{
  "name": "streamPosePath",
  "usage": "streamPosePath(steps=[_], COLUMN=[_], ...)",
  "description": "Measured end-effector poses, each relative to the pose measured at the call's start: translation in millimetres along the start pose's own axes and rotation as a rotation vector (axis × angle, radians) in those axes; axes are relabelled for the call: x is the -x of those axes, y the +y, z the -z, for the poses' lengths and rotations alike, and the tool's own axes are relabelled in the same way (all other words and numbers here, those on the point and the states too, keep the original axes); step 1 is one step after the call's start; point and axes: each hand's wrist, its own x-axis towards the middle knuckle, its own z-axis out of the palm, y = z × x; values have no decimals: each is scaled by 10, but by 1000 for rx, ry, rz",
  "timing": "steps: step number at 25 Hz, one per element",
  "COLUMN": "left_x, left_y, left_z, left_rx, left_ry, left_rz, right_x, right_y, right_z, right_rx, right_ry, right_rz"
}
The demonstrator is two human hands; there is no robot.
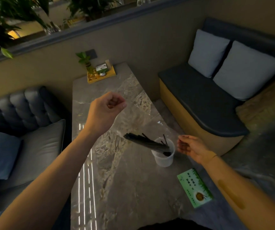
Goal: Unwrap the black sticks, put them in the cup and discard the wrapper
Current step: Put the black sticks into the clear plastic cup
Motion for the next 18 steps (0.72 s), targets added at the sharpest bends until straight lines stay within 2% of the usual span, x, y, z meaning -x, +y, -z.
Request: streamPosePath(steps=[6, 18], left_x=[-140, -223], left_y=[142, 307], left_z=[-94, 100], left_rx=[-5, 59], left_ry=[-5, 85], left_rz=[-32, -124], right_x=[46, 133], right_y=[30, 27], right_z=[9, -137], right_rx=[-47, -11], right_ry=[5, -85], right_rz=[-14, 16])
